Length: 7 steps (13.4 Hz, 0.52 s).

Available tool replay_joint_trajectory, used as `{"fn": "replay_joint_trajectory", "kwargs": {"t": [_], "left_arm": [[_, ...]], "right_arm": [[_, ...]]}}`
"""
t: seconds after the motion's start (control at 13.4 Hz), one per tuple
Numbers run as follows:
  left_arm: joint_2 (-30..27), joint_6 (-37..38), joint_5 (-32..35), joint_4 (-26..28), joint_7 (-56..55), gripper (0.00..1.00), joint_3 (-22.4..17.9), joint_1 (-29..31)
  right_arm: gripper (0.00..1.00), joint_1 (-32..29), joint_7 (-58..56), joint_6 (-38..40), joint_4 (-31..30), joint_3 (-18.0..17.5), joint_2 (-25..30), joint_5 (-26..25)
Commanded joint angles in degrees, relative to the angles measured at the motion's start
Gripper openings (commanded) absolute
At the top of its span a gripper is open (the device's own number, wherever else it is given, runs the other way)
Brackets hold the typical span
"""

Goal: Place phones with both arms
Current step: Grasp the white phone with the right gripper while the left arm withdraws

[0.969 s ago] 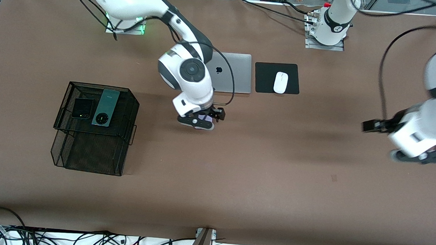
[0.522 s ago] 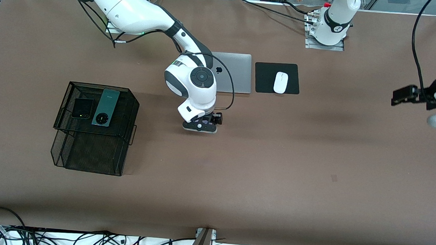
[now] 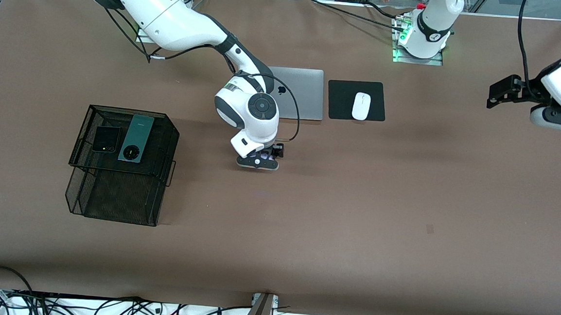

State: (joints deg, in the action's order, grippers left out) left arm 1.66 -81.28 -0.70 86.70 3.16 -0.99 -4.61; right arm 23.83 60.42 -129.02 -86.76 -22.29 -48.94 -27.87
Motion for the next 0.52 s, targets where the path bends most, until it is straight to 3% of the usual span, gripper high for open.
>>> {"fn": "replay_joint_trajectory", "kwargs": {"t": [0.0,0.22,0.45], "left_arm": [[-5.2,-2.7,-1.1,5.9,1.1,1.0,-0.2,0.7],[-5.2,-2.2,-1.1,5.8,0.4,1.0,-0.1,0.7],[-6.1,-2.1,-0.6,6.0,0.4,1.0,-0.1,0.7]], "right_arm": [[0.99,0.2,-0.4,-0.1,-0.9,0.0,0.5,-0.4],[0.99,0.2,-0.3,-0.1,-1.0,0.0,0.5,-0.5],[0.8,0.6,-0.7,-0.1,-1.1,0.0,0.1,-0.6]]}}
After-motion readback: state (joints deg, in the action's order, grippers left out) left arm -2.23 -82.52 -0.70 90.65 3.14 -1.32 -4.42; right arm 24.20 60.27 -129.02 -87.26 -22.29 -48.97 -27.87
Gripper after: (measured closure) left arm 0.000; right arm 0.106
